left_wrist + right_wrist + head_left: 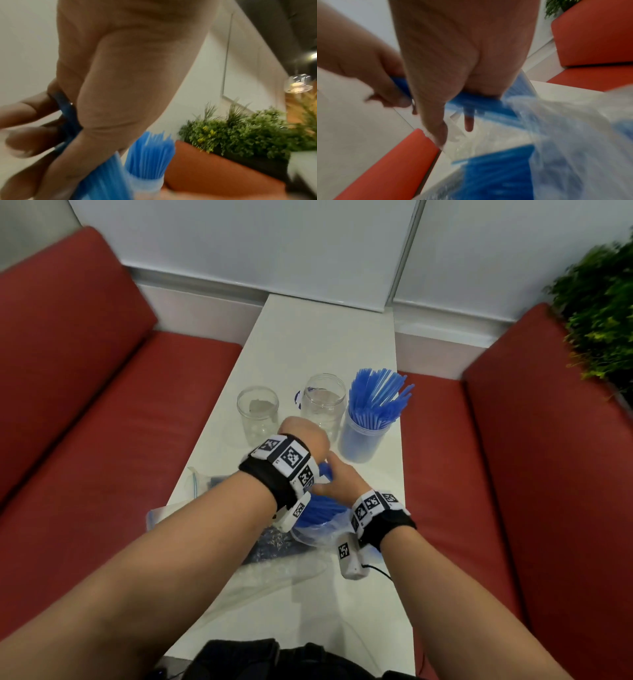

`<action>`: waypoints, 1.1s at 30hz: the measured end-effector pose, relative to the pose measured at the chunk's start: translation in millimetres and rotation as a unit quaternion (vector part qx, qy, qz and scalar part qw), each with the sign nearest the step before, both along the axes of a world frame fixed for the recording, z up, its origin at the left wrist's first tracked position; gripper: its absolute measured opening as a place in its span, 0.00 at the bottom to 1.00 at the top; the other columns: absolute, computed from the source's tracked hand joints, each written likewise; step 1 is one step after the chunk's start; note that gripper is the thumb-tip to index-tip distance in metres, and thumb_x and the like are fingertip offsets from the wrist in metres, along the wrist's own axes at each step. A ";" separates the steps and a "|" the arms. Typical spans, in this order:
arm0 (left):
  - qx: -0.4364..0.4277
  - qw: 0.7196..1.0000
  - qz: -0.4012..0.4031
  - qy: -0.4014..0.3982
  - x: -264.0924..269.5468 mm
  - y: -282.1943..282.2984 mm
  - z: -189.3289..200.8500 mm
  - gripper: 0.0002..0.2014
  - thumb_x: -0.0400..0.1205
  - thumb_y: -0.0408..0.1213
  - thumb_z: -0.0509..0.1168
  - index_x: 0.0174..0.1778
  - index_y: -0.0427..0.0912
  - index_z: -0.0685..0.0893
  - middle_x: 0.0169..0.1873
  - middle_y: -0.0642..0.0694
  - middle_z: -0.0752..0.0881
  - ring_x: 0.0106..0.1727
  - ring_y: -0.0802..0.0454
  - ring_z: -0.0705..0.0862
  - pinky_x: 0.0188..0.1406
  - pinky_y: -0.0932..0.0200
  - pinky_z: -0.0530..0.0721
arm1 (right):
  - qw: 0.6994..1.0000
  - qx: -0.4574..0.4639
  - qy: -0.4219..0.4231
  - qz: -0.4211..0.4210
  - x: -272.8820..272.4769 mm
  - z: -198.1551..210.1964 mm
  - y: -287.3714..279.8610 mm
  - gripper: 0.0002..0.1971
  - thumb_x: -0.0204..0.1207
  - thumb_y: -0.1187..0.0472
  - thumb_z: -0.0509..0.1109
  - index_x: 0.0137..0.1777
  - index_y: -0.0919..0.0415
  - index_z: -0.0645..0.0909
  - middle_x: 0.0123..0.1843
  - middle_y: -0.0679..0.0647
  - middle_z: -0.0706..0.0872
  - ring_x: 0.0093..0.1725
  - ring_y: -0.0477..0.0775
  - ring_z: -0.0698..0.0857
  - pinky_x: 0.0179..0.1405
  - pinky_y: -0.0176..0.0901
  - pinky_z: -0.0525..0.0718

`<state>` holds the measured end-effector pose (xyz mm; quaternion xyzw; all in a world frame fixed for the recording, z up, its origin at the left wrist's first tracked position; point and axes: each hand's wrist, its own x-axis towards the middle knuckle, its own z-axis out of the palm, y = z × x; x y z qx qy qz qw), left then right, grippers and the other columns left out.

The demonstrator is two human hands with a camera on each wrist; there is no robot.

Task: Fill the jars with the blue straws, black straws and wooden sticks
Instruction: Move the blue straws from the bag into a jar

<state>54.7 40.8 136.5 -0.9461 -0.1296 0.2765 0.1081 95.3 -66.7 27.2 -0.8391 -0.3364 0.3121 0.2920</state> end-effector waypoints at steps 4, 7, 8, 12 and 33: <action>-0.124 0.986 -0.046 -0.099 -3.8 4.2 44.3 0.16 0.79 0.47 0.71 0.32 0.40 0.81 0.30 0.49 0.81 0.32 0.52 0.79 0.36 0.54 0.79 | 0.988 0.089 0.037 -0.121 -11.3 -0.2 -1.2 0.17 0.81 0.56 0.72 0.29 0.56 0.80 0.25 0.50 0.83 0.28 0.53 0.82 0.39 0.50 0.81; -0.294 0.927 -0.025 -0.232 -2.1 19.6 71.1 0.32 0.75 0.72 0.59 0.47 0.44 0.89 0.39 0.50 0.89 0.39 0.54 0.84 0.43 0.55 0.81 | 0.976 0.154 0.074 -0.132 -17.8 16.9 -0.8 0.21 0.82 0.54 0.71 0.27 0.59 0.75 0.22 0.53 0.80 0.27 0.57 0.80 0.37 0.54 0.84; -0.322 0.903 -0.020 -0.284 -2.5 20.8 73.9 0.35 0.76 0.74 0.55 0.47 0.44 0.89 0.39 0.47 0.89 0.38 0.54 0.84 0.42 0.56 0.80 | 0.973 0.172 0.080 -0.135 -18.1 21.4 1.5 0.21 0.82 0.55 0.72 0.28 0.58 0.74 0.21 0.53 0.78 0.26 0.56 0.78 0.36 0.52 0.81; -0.291 0.901 -0.061 -0.316 -8.8 4.0 65.8 0.35 0.81 0.69 0.50 0.45 0.42 0.90 0.39 0.44 0.90 0.39 0.49 0.87 0.47 0.48 0.84 | 0.952 0.233 0.135 -0.144 -20.2 48.0 12.3 0.17 0.82 0.59 0.73 0.34 0.60 0.73 0.23 0.52 0.73 0.22 0.49 0.72 0.29 0.45 0.75; -0.892 0.089 0.436 -0.075 -26.2 -4.7 1.6 0.18 0.81 0.33 0.60 0.65 0.30 0.78 0.63 0.32 0.83 0.60 0.36 0.84 0.51 0.39 0.89 | 0.839 0.512 0.150 -0.107 -11.8 179.0 6.0 0.14 0.77 0.61 0.77 0.32 0.55 0.78 0.27 0.56 0.78 0.28 0.56 0.77 0.36 0.47 0.81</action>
